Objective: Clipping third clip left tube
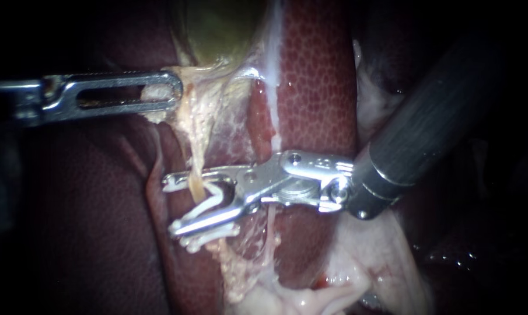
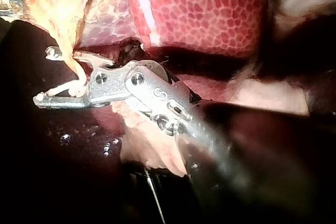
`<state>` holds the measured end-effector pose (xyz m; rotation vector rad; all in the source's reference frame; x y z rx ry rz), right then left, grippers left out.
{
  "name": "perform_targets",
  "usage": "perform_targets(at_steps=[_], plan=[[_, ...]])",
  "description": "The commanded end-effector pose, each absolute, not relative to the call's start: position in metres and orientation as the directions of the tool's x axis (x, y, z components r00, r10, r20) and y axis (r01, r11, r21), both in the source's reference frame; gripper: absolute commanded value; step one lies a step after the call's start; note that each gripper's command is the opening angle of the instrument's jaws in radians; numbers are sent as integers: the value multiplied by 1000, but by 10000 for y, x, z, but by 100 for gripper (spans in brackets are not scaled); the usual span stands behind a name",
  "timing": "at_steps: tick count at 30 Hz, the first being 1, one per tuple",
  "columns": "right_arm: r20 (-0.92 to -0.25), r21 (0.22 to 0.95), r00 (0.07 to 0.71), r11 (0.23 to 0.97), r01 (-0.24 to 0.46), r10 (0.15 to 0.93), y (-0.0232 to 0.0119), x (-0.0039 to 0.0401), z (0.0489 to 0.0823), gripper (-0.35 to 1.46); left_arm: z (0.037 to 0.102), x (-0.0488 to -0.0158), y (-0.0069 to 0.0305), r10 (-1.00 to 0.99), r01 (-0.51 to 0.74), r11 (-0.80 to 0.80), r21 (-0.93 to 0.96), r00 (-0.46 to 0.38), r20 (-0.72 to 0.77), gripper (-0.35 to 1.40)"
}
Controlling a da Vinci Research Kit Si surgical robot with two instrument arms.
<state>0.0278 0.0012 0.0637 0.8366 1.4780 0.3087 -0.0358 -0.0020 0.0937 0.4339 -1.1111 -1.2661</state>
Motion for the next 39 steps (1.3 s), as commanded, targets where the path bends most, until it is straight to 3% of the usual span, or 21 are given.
perform_targets(at_steps=[1, 5, 11, 16, 39], plan=[[-746, 656, 116, 692, 302, 656, 12, 278, 637, 46, 937, -359, -20, -904, 531, 309, 789, -95, 418, -16], [-742, 660, 118, 687, 302, 660, 13, 276, 638, 39, 937, -359, -20, -904, 531, 309, 789, -95, 418, -16], [-734, 669, 124, 678, 304, 668, 14, 268, 639, -8, 937, -359, -20, -904, 531, 309, 789, -95, 418, -16], [-731, 673, 134, 673, 308, 670, 14, 267, 640, -34, 937, -359, -20, -904, 531, 309, 789, -95, 418, -16], [-709, 697, 164, 645, 315, 686, 14, 265, 642, -35, 938, -359, -20, -903, 531, 309, 789, -95, 418, -16]])
